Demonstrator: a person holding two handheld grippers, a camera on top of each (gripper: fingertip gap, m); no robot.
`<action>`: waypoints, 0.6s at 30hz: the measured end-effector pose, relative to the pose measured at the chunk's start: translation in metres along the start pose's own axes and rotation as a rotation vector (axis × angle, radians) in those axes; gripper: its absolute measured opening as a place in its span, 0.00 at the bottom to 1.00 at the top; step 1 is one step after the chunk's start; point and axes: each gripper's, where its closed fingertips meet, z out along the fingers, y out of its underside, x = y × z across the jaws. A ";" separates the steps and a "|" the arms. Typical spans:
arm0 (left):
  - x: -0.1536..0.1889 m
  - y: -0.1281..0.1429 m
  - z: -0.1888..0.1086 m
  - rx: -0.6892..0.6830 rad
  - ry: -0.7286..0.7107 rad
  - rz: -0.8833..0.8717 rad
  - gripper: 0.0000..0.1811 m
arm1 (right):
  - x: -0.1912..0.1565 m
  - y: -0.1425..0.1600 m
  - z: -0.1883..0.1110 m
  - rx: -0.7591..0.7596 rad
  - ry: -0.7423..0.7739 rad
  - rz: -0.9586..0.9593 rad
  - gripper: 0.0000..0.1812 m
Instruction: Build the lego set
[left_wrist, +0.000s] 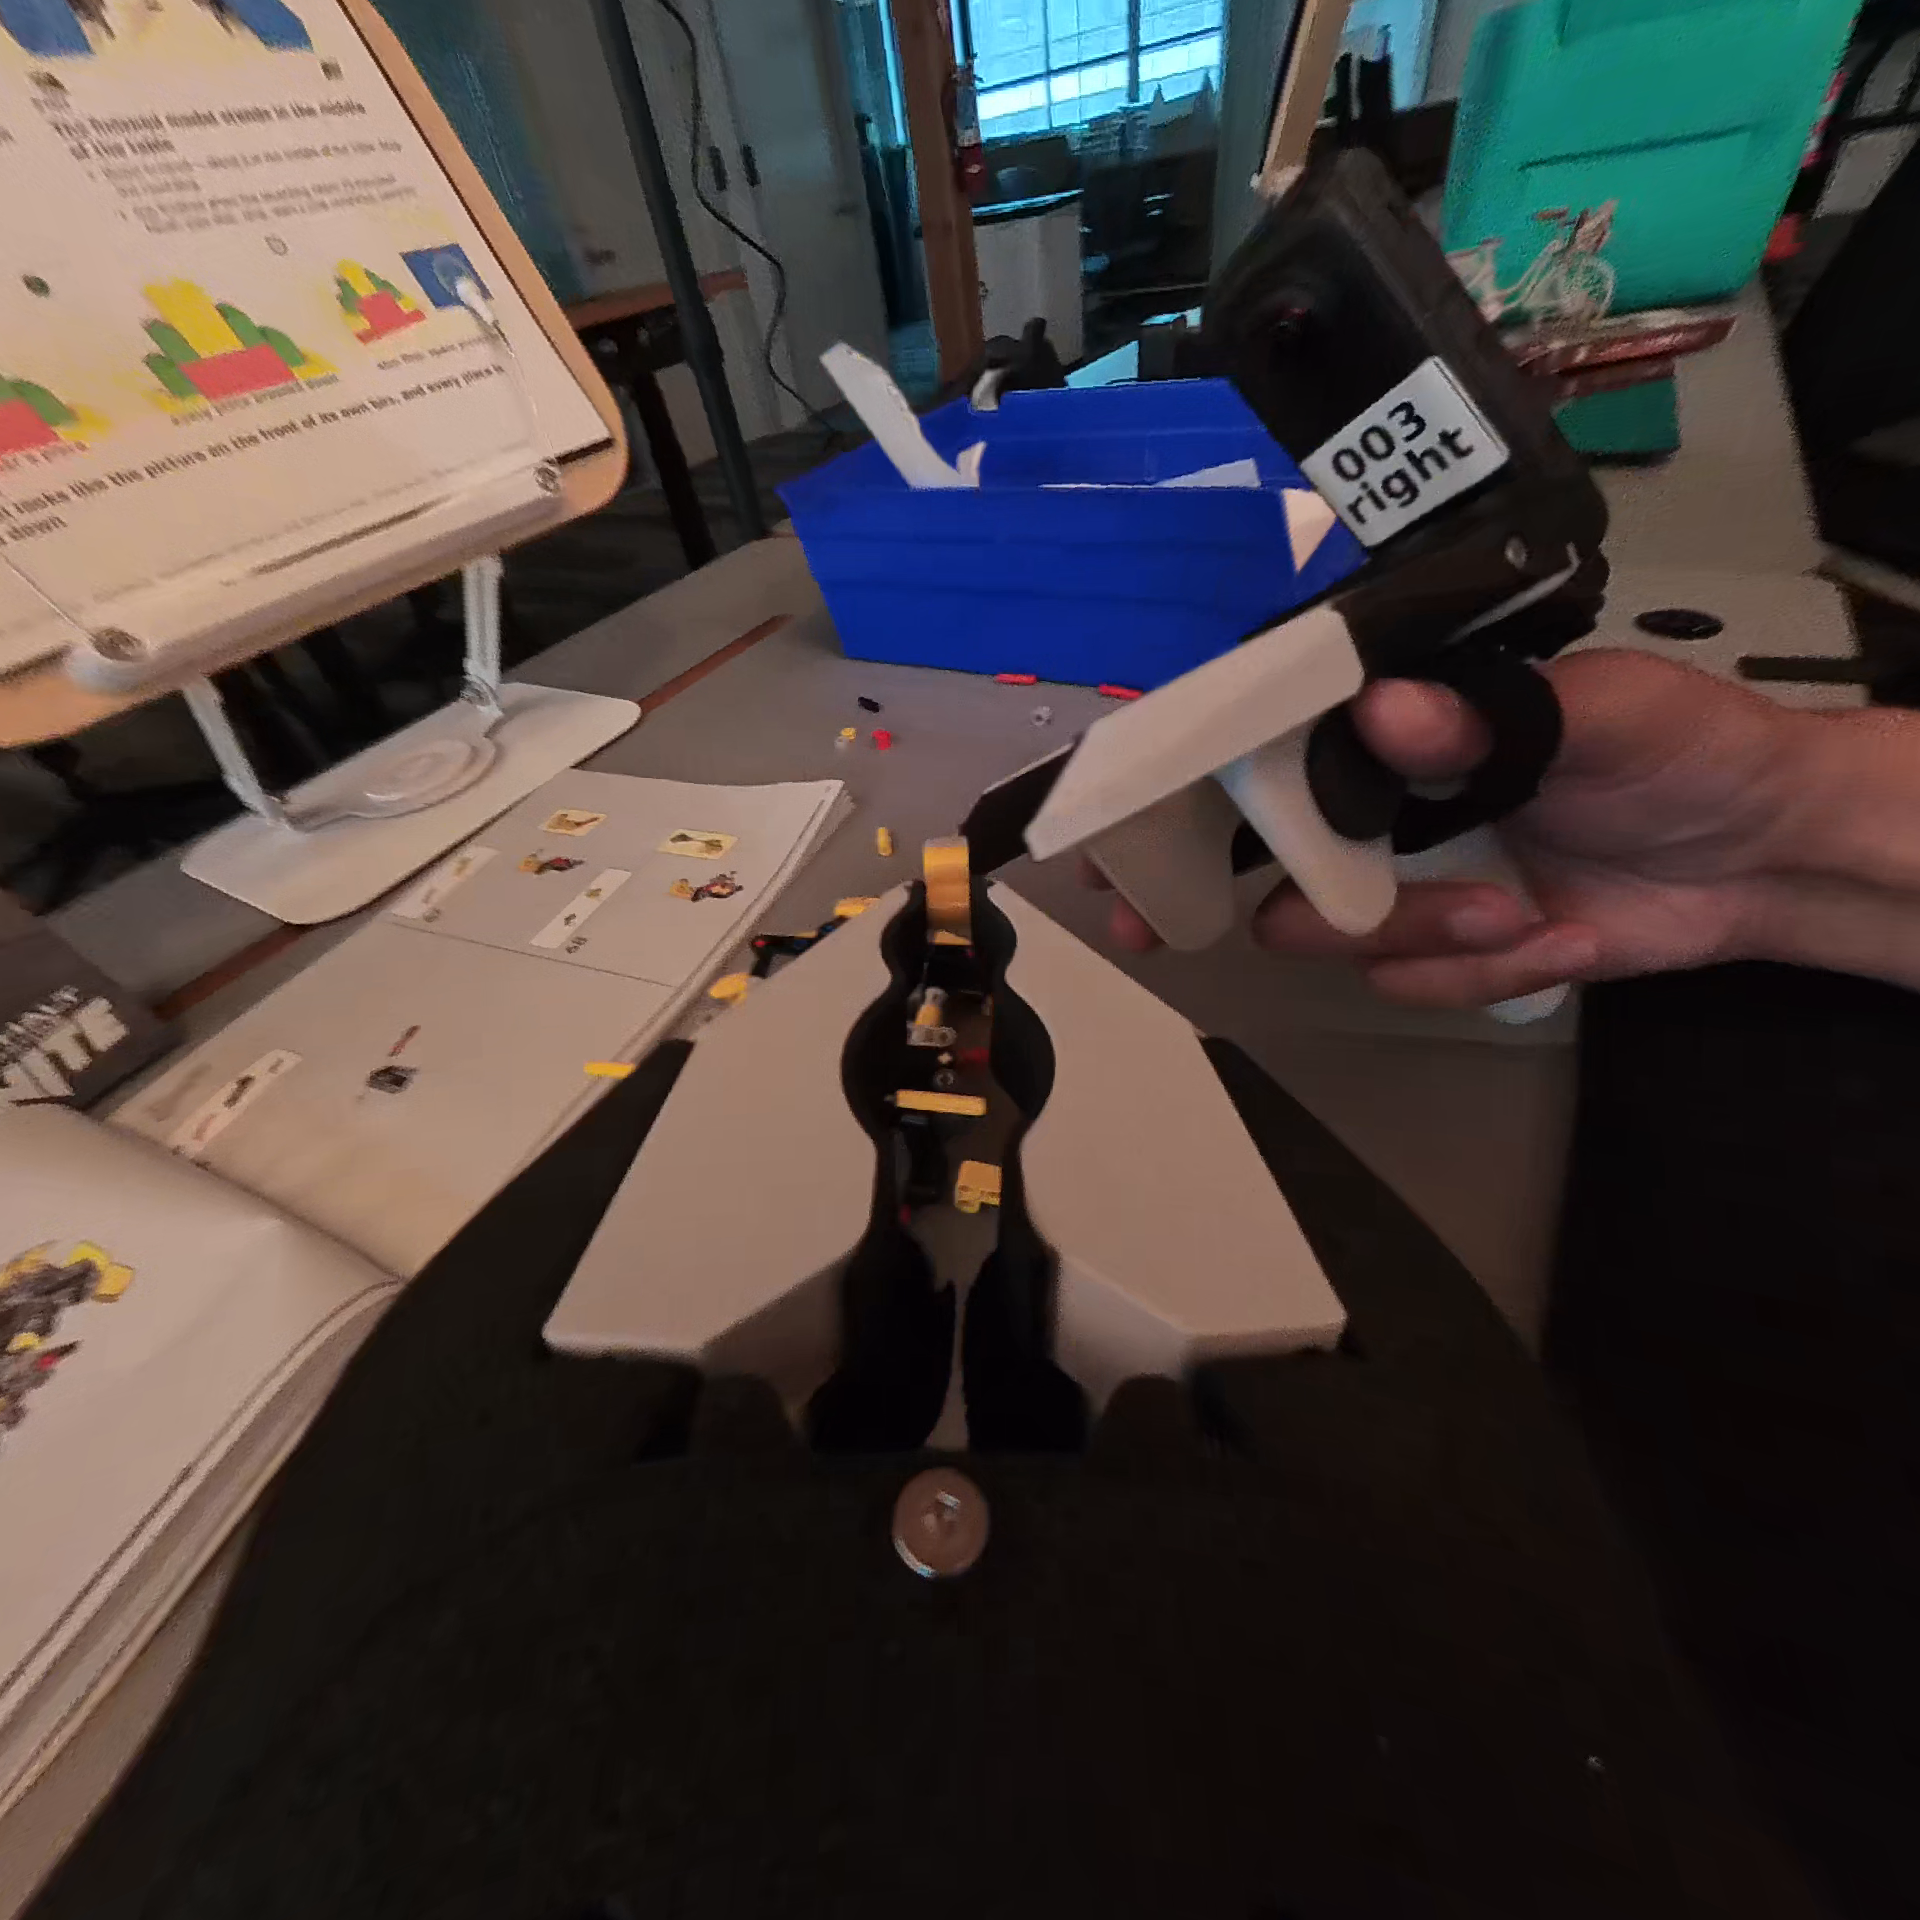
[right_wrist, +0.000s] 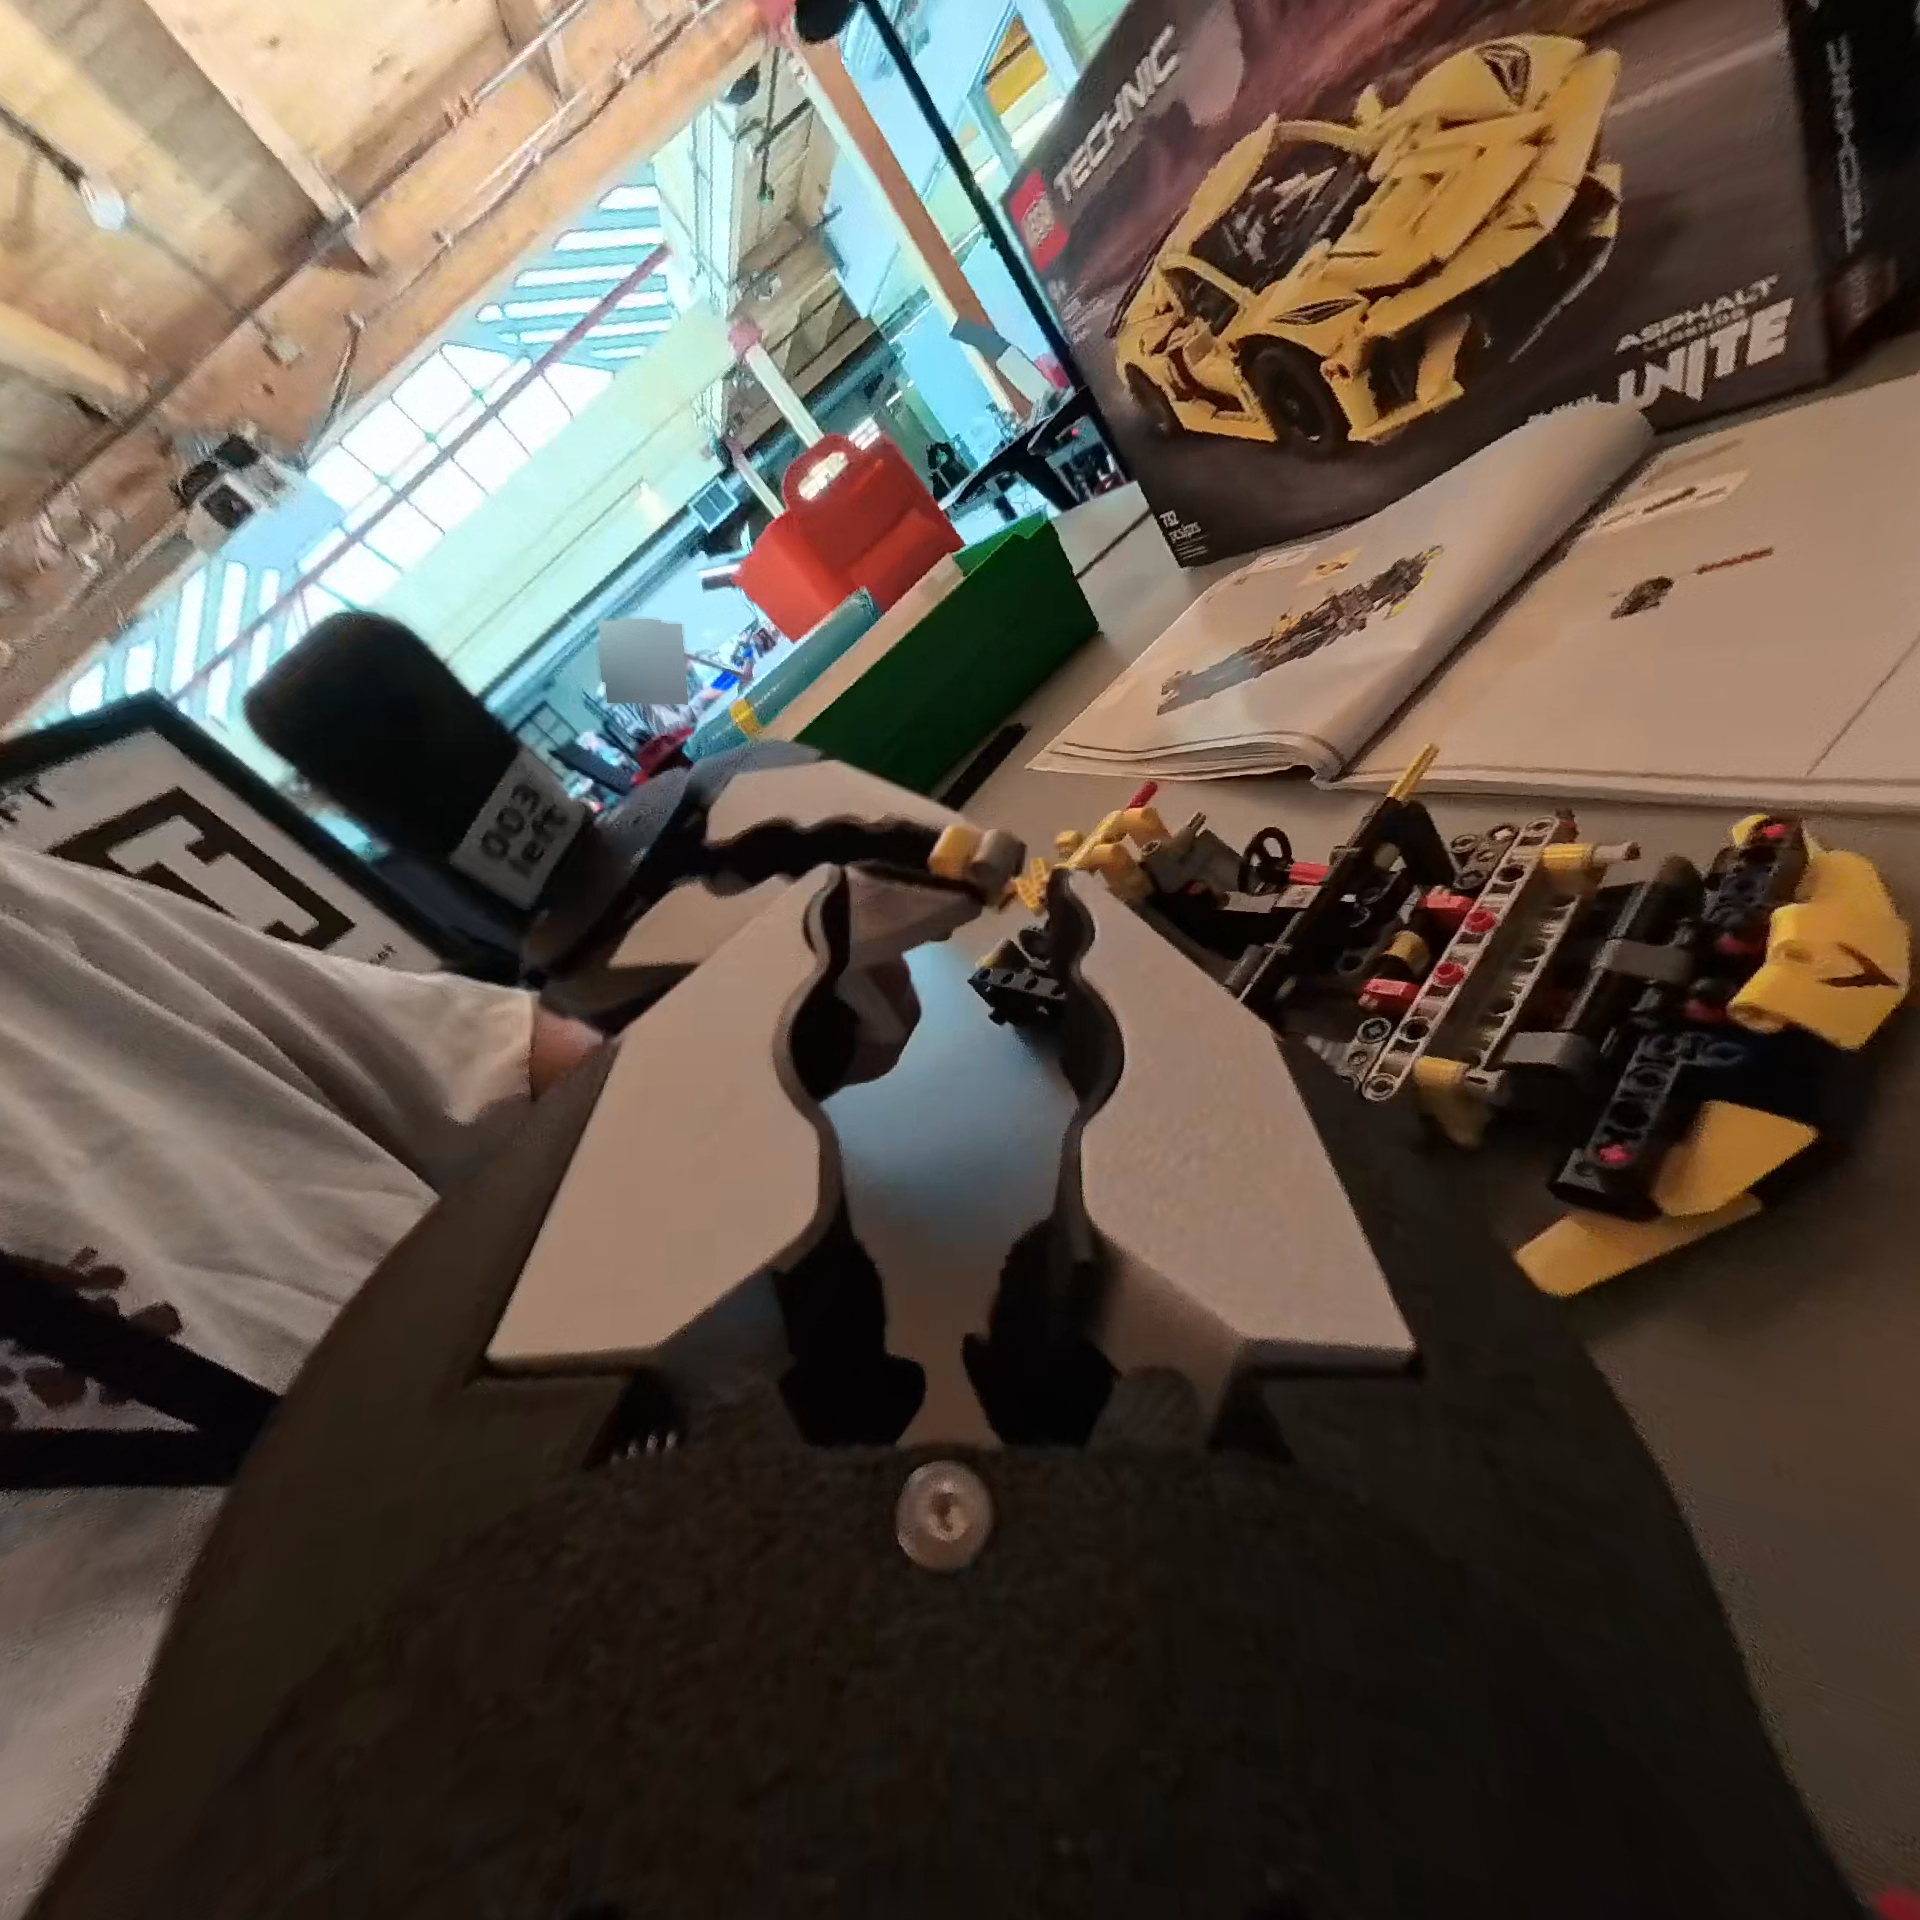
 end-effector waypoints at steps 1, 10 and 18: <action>0.000 -0.001 0.000 0.002 -0.020 0.029 0.04 | 0.000 -0.002 0.000 0.005 -0.004 0.016 0.20; -0.002 0.004 0.000 -0.039 -0.140 0.179 0.04 | 0.003 0.001 0.005 0.015 0.044 -0.012 0.13; -0.002 0.006 0.001 -0.055 -0.192 0.262 0.04 | 0.007 0.004 0.008 0.005 0.054 0.029 0.08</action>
